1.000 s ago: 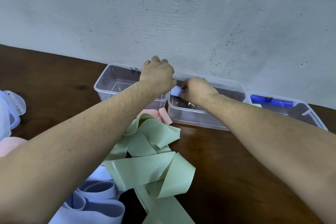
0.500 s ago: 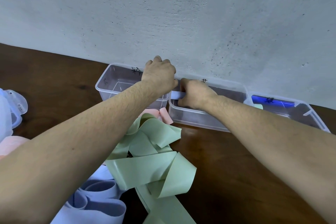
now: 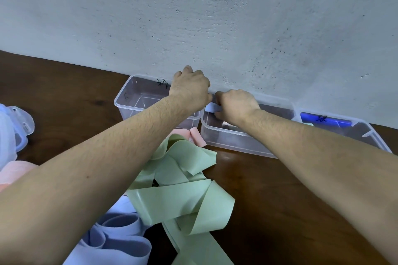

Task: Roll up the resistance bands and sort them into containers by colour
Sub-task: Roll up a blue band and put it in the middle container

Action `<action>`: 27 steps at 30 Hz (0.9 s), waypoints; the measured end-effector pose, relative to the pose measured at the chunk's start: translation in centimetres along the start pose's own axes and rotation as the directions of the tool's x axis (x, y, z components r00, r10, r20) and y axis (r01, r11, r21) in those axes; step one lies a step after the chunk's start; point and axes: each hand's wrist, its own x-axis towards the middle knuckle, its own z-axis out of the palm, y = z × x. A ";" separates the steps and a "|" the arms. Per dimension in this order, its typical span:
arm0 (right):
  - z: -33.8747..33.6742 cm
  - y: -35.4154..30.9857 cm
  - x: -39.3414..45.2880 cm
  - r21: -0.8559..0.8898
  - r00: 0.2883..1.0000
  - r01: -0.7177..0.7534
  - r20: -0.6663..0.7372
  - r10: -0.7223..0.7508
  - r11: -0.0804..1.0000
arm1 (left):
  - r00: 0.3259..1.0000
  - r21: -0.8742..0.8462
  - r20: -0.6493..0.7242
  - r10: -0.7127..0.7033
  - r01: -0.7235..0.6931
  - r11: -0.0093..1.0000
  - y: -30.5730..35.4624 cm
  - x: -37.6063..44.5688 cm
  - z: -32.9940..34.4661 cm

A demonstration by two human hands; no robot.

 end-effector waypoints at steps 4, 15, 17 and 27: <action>0.0 0.0 0.0 -0.035 1.000 0.011 -0.005 -0.011 0.999 | 1.000 -0.002 -0.001 -0.001 0.001 1.000 0.0 0.0 0.0; 0.4 0.1 0.4 0.262 0.995 -0.084 0.073 0.068 0.961 | 1.000 0.023 0.004 -0.016 0.016 1.000 0.1 0.1 0.0; 0.2 0.0 0.4 0.292 0.993 -0.097 0.099 0.071 0.952 | 1.000 0.025 0.005 -0.018 0.018 1.000 0.1 0.2 0.0; 0.2 0.0 0.3 0.229 0.997 -0.062 0.052 0.051 0.971 | 1.000 0.024 0.016 -0.015 0.015 1.000 0.2 0.2 0.0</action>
